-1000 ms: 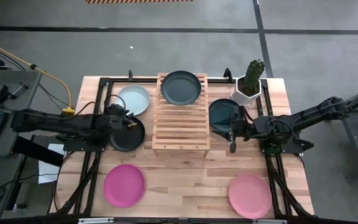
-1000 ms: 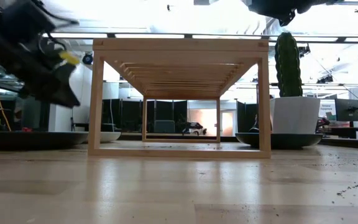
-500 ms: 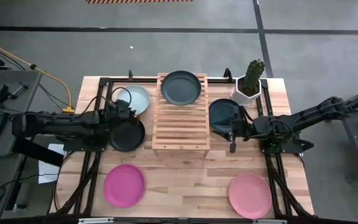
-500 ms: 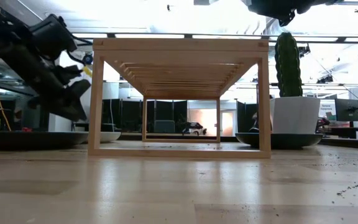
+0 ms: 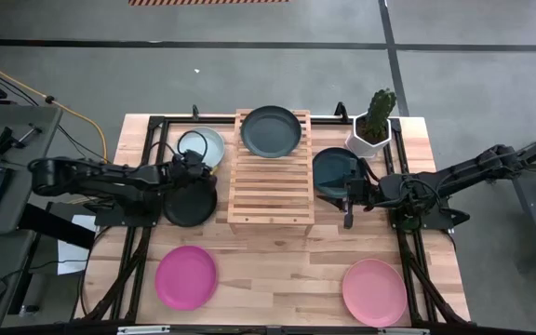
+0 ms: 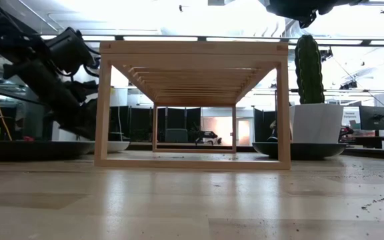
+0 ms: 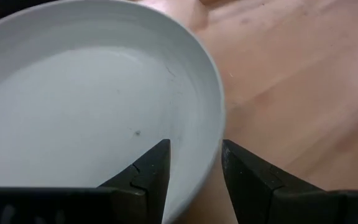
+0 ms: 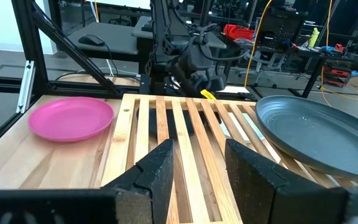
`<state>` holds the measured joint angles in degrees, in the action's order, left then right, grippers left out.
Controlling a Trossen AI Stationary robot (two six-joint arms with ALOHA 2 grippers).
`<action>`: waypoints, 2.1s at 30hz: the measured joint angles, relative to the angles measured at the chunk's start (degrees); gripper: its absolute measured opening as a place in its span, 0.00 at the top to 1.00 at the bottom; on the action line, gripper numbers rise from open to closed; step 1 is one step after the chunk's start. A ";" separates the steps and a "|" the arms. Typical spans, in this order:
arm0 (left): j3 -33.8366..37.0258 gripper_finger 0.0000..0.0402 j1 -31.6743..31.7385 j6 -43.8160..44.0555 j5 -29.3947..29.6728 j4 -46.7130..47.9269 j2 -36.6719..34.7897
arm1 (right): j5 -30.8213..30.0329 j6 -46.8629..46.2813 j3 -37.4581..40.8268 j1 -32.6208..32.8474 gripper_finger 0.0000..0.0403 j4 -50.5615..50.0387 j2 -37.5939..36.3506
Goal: Place and stack plates onto a shelf
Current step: Put the white plate on the shelf
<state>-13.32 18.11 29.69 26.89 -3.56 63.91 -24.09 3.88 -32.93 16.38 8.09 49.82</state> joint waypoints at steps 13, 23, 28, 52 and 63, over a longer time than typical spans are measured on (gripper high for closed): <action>0.00 0.67 0.13 -1.68 1.24 -1.04 3.91 | 0.01 -0.02 0.00 -0.02 0.66 -0.01 0.00; -0.02 0.67 2.24 -2.98 0.82 -1.16 5.94 | 0.01 -0.02 0.00 0.00 0.66 -0.01 0.00; -0.02 0.69 2.96 -4.14 0.70 -1.08 5.94 | -0.01 -0.02 0.00 -0.02 0.66 -0.01 0.00; -4.47 0.99 0.73 -10.36 3.90 -0.60 5.62 | 0.01 -0.26 0.00 0.00 0.66 -0.10 0.00; -10.62 1.00 -4.95 -8.82 11.85 14.35 1.29 | 0.01 -1.53 0.00 -0.02 0.66 -0.60 -0.02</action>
<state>-23.94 13.15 20.87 38.74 10.79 65.20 -24.08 2.35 -32.93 16.36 7.49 49.81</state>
